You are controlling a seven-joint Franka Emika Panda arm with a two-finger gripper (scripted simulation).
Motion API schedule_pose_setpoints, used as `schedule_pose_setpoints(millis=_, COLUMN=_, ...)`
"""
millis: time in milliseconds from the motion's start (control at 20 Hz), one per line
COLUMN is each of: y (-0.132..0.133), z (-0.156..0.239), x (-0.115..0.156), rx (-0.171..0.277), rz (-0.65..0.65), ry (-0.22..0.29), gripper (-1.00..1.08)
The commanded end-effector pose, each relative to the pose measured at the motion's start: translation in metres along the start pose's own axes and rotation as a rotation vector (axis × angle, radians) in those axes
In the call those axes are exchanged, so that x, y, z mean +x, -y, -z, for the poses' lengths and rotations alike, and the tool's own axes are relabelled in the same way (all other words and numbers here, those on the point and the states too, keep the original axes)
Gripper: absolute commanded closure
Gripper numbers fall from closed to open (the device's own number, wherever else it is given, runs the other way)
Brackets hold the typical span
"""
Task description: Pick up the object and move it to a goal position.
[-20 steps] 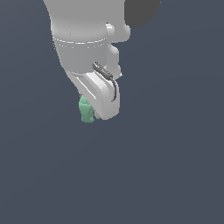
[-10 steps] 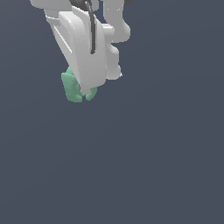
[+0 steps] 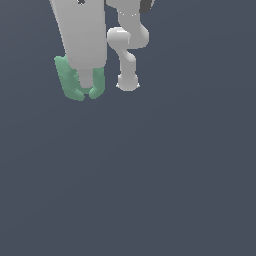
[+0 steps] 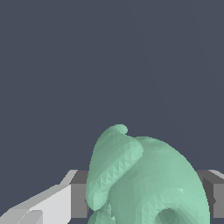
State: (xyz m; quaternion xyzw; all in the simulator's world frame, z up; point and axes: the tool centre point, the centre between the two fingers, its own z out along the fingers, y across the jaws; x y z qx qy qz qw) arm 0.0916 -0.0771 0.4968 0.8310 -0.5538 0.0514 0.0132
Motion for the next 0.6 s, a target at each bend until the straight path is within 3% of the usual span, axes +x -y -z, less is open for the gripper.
schedule_pose_setpoints(millis=0, y=-0.0002, z=0.0048, x=0.0011, rx=-0.001, rz=-0.009, ry=-0.001, gripper=1.08)
schedule_pose_setpoints(millis=550, y=0.0, z=0.0114, x=0.0028, rx=-0.001, rz=-0.021, ry=-0.002, gripper=1.08)
